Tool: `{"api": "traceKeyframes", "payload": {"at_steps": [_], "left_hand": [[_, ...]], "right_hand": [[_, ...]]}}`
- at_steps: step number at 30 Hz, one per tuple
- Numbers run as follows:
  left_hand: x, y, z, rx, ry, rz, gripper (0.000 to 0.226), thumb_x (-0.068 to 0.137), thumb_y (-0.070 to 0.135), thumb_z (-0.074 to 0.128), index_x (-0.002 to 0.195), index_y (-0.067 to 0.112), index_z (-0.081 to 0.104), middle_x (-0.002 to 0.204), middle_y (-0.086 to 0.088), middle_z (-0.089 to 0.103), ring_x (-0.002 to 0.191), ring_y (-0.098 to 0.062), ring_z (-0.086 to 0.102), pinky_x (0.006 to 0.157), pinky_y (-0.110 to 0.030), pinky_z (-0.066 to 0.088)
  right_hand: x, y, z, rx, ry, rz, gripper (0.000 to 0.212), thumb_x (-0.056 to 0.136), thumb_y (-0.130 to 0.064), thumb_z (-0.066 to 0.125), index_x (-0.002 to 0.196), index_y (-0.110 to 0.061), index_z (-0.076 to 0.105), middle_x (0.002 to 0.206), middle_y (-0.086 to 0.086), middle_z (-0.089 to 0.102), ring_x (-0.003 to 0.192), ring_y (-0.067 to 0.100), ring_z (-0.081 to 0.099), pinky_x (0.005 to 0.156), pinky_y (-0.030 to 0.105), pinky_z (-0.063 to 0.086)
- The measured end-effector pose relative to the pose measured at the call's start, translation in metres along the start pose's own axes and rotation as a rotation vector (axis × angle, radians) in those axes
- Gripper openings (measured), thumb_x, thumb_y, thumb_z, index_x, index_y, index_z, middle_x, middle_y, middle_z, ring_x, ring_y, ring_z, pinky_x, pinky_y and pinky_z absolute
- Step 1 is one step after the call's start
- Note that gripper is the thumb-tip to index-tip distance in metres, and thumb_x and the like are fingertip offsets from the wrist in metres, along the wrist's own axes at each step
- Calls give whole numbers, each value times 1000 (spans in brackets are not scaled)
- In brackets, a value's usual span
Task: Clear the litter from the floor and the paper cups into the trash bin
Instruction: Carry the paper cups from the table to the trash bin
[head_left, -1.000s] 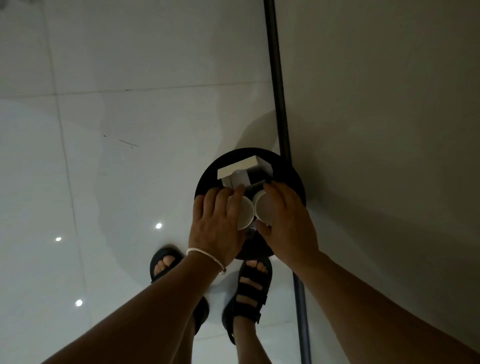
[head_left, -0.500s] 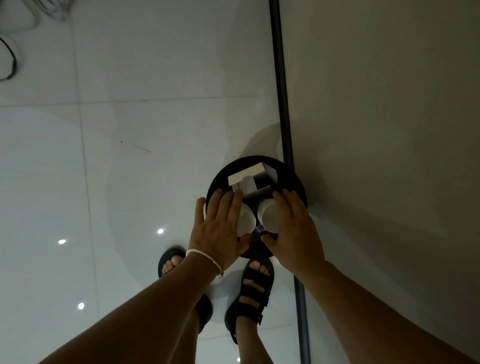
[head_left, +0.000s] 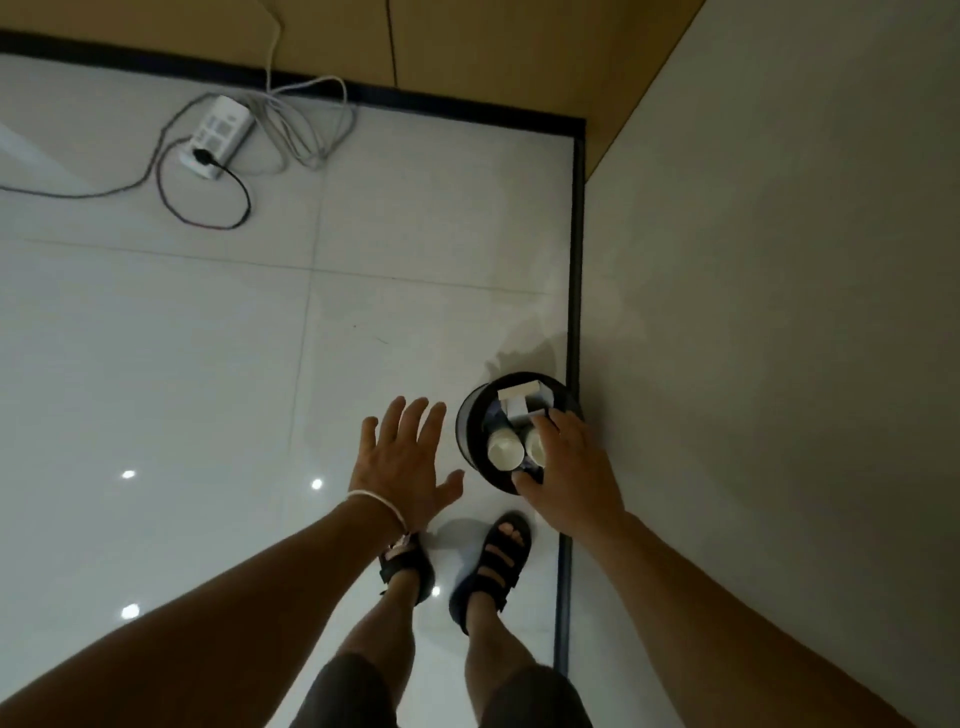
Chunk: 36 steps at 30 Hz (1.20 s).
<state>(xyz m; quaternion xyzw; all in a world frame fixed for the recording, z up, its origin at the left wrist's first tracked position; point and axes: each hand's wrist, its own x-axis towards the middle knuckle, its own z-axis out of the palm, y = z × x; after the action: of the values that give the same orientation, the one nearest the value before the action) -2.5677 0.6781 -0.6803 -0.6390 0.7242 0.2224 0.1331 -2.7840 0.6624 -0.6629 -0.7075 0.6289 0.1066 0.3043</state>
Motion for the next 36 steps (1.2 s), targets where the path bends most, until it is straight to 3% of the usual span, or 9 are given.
{"api": "traceKeyframes", "payload": {"at_steps": [10,18,27,36], "left_hand": [[-140,-29,-134,-102,176,-258,83,83,68,29,150,23,9,157,-3,16,145,-27,9,115,-49,16],[-283,-28,-152,-194,275,-558,79,84,66,31,149,23,14,156,-3,18,145,-25,9,115,-47,14],[-492,-65,-125,-331,445,-1039,77,86,64,34,148,23,17,156,0,17,145,-23,8,115,-44,14],[-736,-79,-21,-472,532,-1427,74,86,64,34,147,25,19,156,1,15,145,-20,7,115,-45,12]], "right_hand": [[-77,-113,-122,-183,-54,-260,74,92,-54,51,153,-24,24,161,3,16,148,23,8,118,44,20],[-143,-192,-145,-360,-140,-479,77,93,-59,46,155,-23,17,162,3,12,148,22,5,117,42,16],[-258,-364,-93,-552,-155,-941,77,91,-62,47,153,-24,22,160,3,17,148,22,9,115,42,18],[-452,-504,37,-708,-206,-1304,75,91,-60,48,153,-26,22,160,3,18,148,21,9,115,44,19]]}}
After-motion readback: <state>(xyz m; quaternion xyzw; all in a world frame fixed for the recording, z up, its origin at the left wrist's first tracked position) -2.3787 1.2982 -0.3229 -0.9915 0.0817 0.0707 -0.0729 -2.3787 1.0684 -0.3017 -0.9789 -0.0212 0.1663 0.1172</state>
